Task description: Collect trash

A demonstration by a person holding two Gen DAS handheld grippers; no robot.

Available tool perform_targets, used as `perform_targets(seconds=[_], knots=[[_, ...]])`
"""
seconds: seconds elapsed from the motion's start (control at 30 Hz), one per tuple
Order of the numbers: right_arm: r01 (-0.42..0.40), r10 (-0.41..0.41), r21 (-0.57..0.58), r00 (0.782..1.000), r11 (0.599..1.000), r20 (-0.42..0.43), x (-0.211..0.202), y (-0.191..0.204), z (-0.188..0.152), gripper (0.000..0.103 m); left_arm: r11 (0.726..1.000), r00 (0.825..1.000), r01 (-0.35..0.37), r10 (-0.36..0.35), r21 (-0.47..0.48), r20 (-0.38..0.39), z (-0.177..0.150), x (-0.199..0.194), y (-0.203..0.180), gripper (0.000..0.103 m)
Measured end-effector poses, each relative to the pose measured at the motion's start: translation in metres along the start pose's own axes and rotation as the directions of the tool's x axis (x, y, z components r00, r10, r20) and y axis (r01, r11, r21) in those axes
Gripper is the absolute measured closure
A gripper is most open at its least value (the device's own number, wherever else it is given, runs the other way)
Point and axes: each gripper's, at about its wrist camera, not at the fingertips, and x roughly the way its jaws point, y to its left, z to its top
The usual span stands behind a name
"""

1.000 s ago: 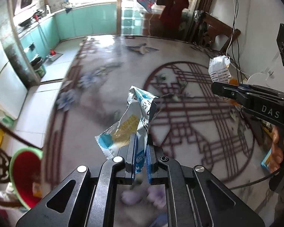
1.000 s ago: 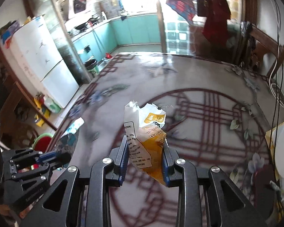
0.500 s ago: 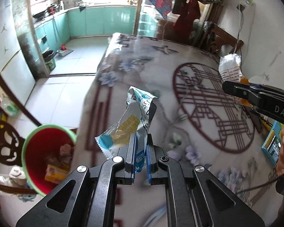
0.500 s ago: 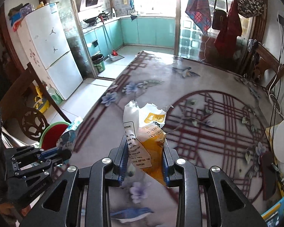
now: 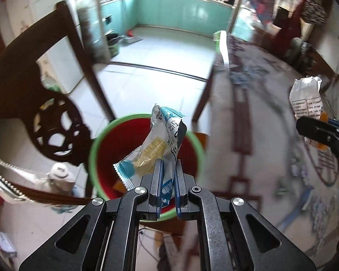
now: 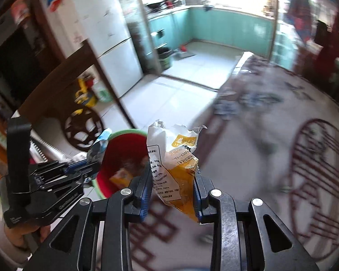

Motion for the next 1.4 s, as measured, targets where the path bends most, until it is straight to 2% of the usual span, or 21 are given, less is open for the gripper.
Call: perform_targets(seconds=[0.17, 0.2, 0.27, 0.3, 0.33, 0.4, 0.6, 0.67, 0.7, 0.73, 0.93, 1.1, 1.23, 1.4], knots=[[-0.029, 0.028, -0.034, 0.999, 0.999, -0.045, 0.041, 0.037, 0.010, 0.076, 0.999, 0.999, -0.027, 0.026, -0.026, -0.025, -0.002, 0.020, 0.032, 0.094], [-0.039, 0.037, -0.039, 0.998, 0.998, -0.057, 0.049, 0.042, 0.012, 0.073, 0.999, 0.999, -0.026, 0.025, -0.028, -0.031, -0.001, 0.023, 0.035, 0.089], [-0.035, 0.032, -0.045, 0.997, 0.998, -0.074, 0.061, 0.050, 0.015, 0.067, 0.999, 0.999, -0.027, 0.026, -0.032, -0.033, 0.001, 0.027, 0.045, 0.064], [-0.036, 0.032, -0.048, 0.996, 0.998, -0.078, 0.066, 0.053, 0.017, 0.060, 0.999, 0.999, -0.032, 0.031, -0.035, -0.024, 0.001, 0.026, 0.048, 0.039], [-0.034, 0.030, -0.048, 0.997, 0.998, -0.078, 0.068, 0.054, 0.018, 0.052, 0.999, 0.999, -0.037, 0.037, -0.039, -0.007, 0.002, 0.024, 0.051, 0.023], [-0.029, 0.026, -0.042, 0.997, 0.999, -0.067, 0.068, 0.055, 0.019, 0.047, 0.998, 0.999, -0.030, 0.031, -0.049, 0.021, 0.003, 0.017, 0.056, 0.021], [0.010, -0.010, 0.004, 1.000, 1.000, 0.003, 0.034, 0.047, 0.016, 0.039, 0.998, 1.000, -0.007, 0.008, -0.063, 0.019, 0.008, 0.011, 0.057, 0.017], [0.043, -0.044, 0.021, 0.998, 0.999, 0.041, 0.016, 0.043, 0.013, 0.035, 0.998, 0.999, -0.003, 0.005, -0.065, 0.041, 0.007, 0.005, 0.051, 0.008], [0.053, -0.055, 0.029, 0.996, 0.998, 0.063, 0.004, 0.039, 0.010, 0.033, 0.998, 0.998, 0.003, 0.001, -0.065, 0.061, 0.006, -0.001, 0.047, 0.001], [0.060, -0.062, 0.036, 0.995, 0.998, 0.082, -0.004, 0.036, 0.008, 0.032, 0.998, 0.997, 0.008, -0.003, -0.067, 0.079, 0.006, -0.007, 0.043, 0.000], [0.088, -0.100, 0.068, 0.975, 0.994, 0.200, -0.065, 0.010, -0.013, 0.026, 0.996, 0.982, 0.052, -0.037, -0.073, 0.188, -0.003, -0.045, 0.001, 0.000], [0.055, -0.081, 0.099, 0.958, 0.994, 0.276, -0.115, -0.019, -0.036, 0.022, 0.995, 0.961, 0.037, -0.012, -0.088, 0.276, -0.012, -0.080, -0.044, 0.000], [0.049, -0.088, 0.119, 0.932, 0.992, 0.351, -0.154, -0.045, -0.060, 0.019, 0.993, 0.944, 0.004, 0.034, -0.116, 0.329, -0.018, -0.105, -0.078, 0.000], [0.073, -0.127, 0.139, 0.893, 0.988, 0.432, -0.189, -0.070, -0.083, 0.016, 0.990, 0.924, 0.007, 0.048, -0.142, 0.379, -0.025, -0.126, -0.111, 0.000]])
